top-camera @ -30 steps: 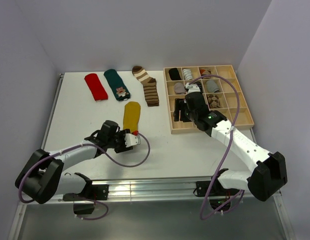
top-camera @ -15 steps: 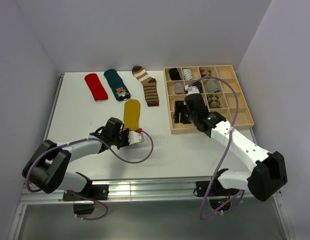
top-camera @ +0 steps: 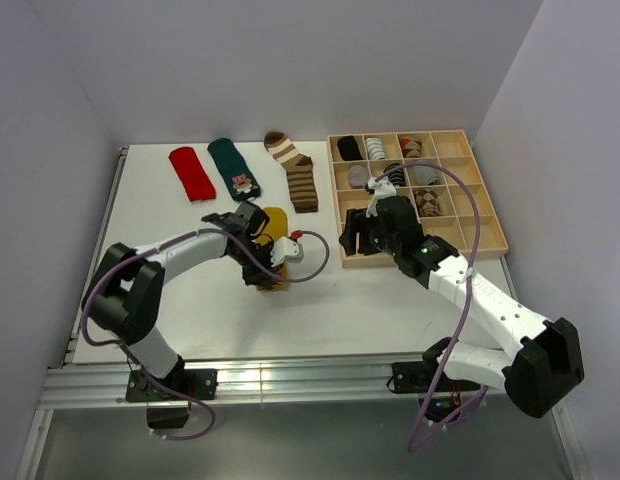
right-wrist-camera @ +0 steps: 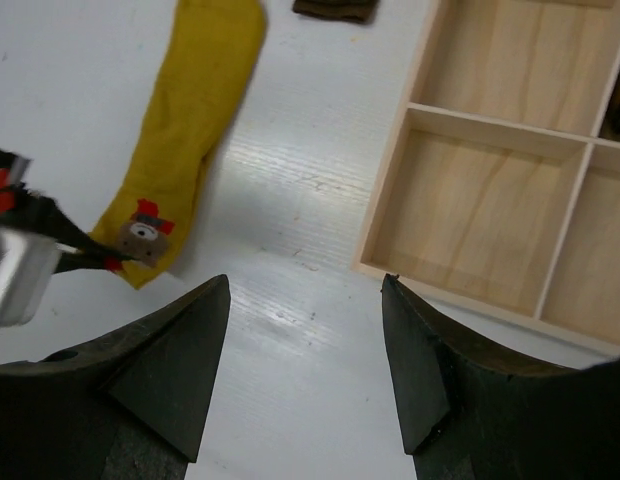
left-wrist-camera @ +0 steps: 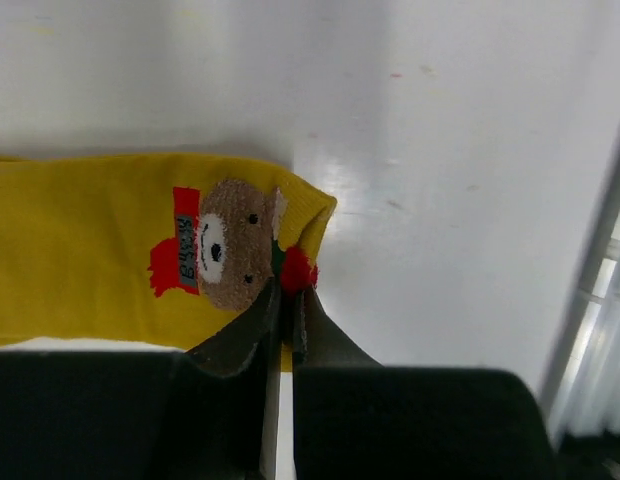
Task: Roll the socks
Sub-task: Roll the sock at the center of the board.
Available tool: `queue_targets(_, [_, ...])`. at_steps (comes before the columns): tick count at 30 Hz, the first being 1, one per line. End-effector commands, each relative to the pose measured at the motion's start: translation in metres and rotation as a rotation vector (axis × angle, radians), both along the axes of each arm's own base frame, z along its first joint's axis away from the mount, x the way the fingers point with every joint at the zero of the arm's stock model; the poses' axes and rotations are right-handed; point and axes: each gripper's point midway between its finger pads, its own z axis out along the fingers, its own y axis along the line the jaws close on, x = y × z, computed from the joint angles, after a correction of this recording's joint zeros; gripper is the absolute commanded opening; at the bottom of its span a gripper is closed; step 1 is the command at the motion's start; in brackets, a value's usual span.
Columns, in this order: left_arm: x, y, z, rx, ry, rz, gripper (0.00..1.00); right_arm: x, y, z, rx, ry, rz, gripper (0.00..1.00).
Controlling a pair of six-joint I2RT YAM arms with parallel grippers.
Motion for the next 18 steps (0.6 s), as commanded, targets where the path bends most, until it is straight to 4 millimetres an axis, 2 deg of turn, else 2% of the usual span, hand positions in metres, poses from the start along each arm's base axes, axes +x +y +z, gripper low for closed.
queue_targets(1, [-0.045, 0.003, 0.004, 0.006, 0.300, -0.044, 0.02, -0.005, 0.022, 0.026, 0.086, -0.114, 0.103, 0.69])
queue_targets(4, [-0.051, 0.005, 0.011, 0.007, 0.421, -0.058, 0.02, -0.018, 0.036, 0.026, 0.102, -0.134, 0.182, 0.69])
queue_targets(5, [-0.048, 0.001, 0.011, -0.018, 0.471, -0.058, 0.01, -0.026, 0.044, 0.023, 0.099, -0.134, 0.216, 0.69])
queue_targets(6, [-0.057, 0.005, 0.017, -0.010, 0.536, -0.075, 0.01, -0.030, 0.048, 0.022, 0.093, -0.144, 0.238, 0.69])
queue_targets(7, [-0.059, 0.006, 0.014, -0.010, 0.587, -0.080, 0.01, -0.035, 0.052, 0.019, 0.094, -0.152, 0.262, 0.69])
queue_targets(8, [-0.052, 0.002, 0.021, -0.047, 0.600, -0.082, 0.01, -0.041, 0.057, 0.019, 0.096, -0.160, 0.286, 0.69])
queue_targets(10, [-0.054, 0.003, 0.027, -0.058, 0.656, -0.089, 0.01, -0.055, 0.074, 0.019, 0.117, -0.178, 0.367, 0.69])
queue_targets(13, [-0.049, 0.004, 0.016, -0.037, 0.698, -0.057, 0.01, -0.077, 0.091, 0.005, 0.125, -0.158, 0.465, 0.69])
queue_targets(16, [-0.045, 0.003, 0.008, -0.024, 0.730, -0.033, 0.01, -0.089, 0.110, 0.000, 0.138, -0.178, 0.538, 0.69])
queue_targets(18, [-0.041, 0.003, 0.005, -0.020, 0.741, -0.015, 0.00, -0.094, 0.122, -0.010, 0.138, -0.167, 0.573, 0.70])
